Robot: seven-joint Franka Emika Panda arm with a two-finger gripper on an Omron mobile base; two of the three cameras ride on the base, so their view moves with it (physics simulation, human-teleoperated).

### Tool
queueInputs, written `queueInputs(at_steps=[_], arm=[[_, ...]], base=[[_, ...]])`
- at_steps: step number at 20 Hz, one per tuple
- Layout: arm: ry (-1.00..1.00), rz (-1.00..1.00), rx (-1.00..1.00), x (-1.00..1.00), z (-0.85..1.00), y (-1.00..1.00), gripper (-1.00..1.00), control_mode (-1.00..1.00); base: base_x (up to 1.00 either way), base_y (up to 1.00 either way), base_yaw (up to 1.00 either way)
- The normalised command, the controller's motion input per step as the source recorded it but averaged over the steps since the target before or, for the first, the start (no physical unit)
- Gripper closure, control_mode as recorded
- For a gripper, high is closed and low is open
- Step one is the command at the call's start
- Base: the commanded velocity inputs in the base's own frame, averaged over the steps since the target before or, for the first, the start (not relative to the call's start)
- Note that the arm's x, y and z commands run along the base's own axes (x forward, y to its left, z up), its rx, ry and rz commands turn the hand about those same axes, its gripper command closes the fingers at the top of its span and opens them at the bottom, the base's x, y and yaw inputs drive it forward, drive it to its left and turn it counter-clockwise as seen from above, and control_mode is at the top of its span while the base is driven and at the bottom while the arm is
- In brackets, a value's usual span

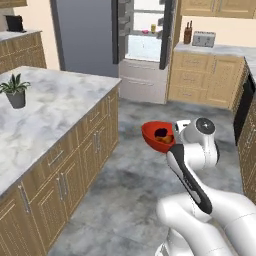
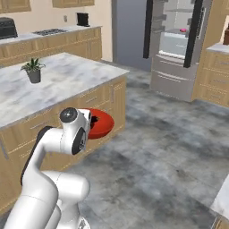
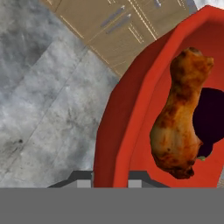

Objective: Pick the chicken drumstick and eggplant from their plates and place them in the bowl. Then put the bowl in the fridge.

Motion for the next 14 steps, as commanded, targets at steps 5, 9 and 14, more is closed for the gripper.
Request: queueInputs(at_steps=[5,9,14], arm=[[0.00,0.00,0.00,0.00,0.00,0.00,1.00,1.00],[0.00,0.00,0.00,0.00,0.00,0.00,1.00,1.00],[0.00,0.00,0.00,0.00,0.00,0.00,1.00,1.00]], base=[[0.79,0.30,-0.31],[0.85,0.28,-0.24],[0.91,0.25,-0.18]])
